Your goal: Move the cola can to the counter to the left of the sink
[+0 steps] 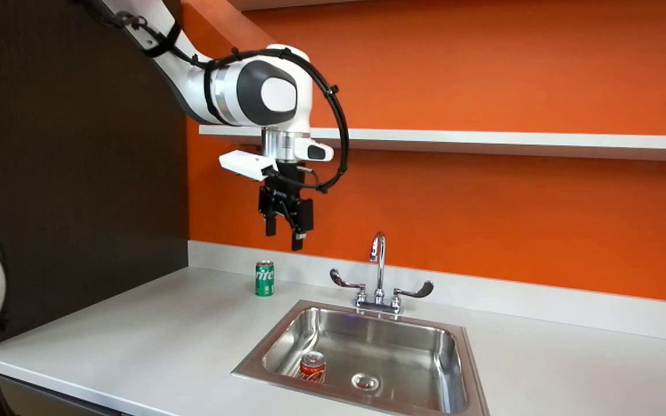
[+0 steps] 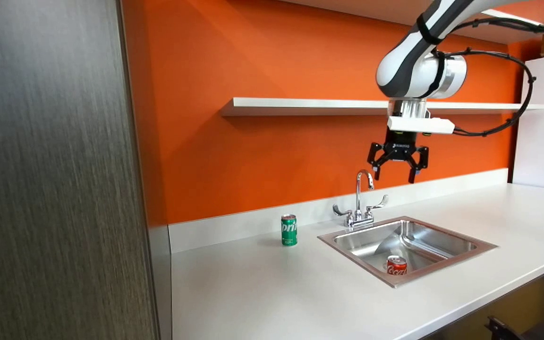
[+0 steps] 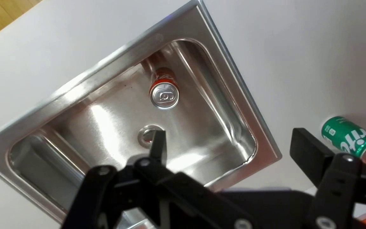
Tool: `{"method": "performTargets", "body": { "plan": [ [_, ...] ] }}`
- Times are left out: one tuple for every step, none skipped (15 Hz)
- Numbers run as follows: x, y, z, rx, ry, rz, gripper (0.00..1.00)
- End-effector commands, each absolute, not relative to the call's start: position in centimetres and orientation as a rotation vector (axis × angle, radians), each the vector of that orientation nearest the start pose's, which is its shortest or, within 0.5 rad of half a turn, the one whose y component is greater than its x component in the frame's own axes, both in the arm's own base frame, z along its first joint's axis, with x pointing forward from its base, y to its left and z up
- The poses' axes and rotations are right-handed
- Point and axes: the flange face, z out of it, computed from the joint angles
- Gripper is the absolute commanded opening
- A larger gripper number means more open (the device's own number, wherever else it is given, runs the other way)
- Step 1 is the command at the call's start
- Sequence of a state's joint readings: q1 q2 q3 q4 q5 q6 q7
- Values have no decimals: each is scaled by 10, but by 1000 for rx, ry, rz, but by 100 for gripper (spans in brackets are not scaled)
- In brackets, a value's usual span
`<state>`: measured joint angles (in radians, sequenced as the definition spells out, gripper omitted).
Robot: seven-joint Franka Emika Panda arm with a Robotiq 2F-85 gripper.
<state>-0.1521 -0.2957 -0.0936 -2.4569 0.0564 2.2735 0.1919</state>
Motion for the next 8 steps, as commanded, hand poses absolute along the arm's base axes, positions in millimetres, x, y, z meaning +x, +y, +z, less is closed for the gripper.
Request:
{"method": "performTargets", "body": {
  "plan": [
    [447,-127,395,-2992,780,-210,100],
    [447,-134,389,-2990,800,-214,100],
    [447,-139,380,-2985,818,-213,100],
    [447,-145,374,-2984,833,-210,100],
    [446,-150,366,-2979,850,-210,100],
    [445,-154,359,-2976,864,-204,100],
    [444,-157,352,-2972,877,-202,100],
    [443,-159,345,-2970,889,-199,100]
  ]
}}
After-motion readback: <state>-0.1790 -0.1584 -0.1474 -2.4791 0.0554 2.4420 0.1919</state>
